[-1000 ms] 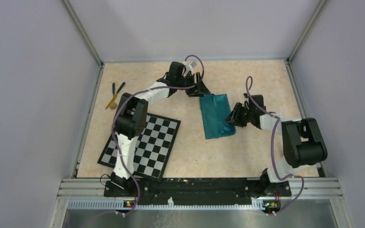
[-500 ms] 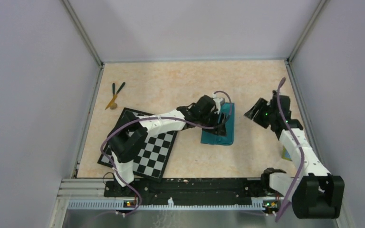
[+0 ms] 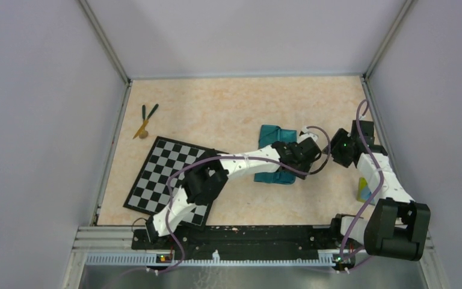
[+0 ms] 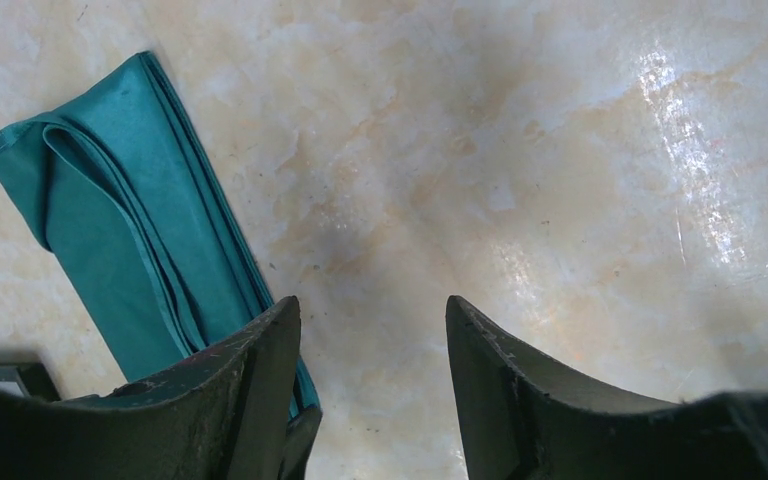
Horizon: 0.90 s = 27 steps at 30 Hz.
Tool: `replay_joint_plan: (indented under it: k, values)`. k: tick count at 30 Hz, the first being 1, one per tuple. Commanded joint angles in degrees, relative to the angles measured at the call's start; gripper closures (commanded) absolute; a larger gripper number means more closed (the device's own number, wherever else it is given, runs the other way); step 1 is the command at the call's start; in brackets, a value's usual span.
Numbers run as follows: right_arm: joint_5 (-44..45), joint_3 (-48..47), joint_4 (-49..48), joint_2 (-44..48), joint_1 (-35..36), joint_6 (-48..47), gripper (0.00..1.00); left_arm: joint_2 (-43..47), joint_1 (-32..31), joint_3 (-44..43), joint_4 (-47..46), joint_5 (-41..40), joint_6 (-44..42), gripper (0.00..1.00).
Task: Fold the napkin into a case and place the utensils inside
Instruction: Fold the 2/3-rectangle-folded napkin at the center of the board.
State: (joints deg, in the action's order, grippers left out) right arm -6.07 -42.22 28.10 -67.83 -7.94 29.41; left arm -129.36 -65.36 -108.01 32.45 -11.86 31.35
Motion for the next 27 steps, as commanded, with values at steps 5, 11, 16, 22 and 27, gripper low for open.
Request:
replay_joint_plan:
  k: [5, 11, 16, 22, 27]
  values:
    - [-0.75, 0.87, -2.29, 0.83, -0.06, -1.02, 0.46, -4.19, -2.06, -3.75, 7.29, -6.70, 0.87, 0.38]
    - [-1.40, 1.58, -2.77, 0.84, -0.10, -1.17, 0.47, -3.91, -4.40, -1.18, 7.59, -9.24, 2.12, 0.34]
    - [-1.46, 1.86, -3.00, 0.94, -0.05, -1.36, 0.48, -4.46, -6.31, -1.45, 10.98, -14.79, 2.59, 0.36]
    - [-1.78, 2.62, -3.74, 0.62, 0.01, -1.16, 0.49, -2.69, -8.79, -2.07, 14.02, -21.30, 2.50, 0.30]
    - [-2.15, 2.68, -4.06, 0.13, 0.03, -1.20, 0.49, -0.41, -10.22, -0.46, 12.11, -22.39, 2.36, 0.34]
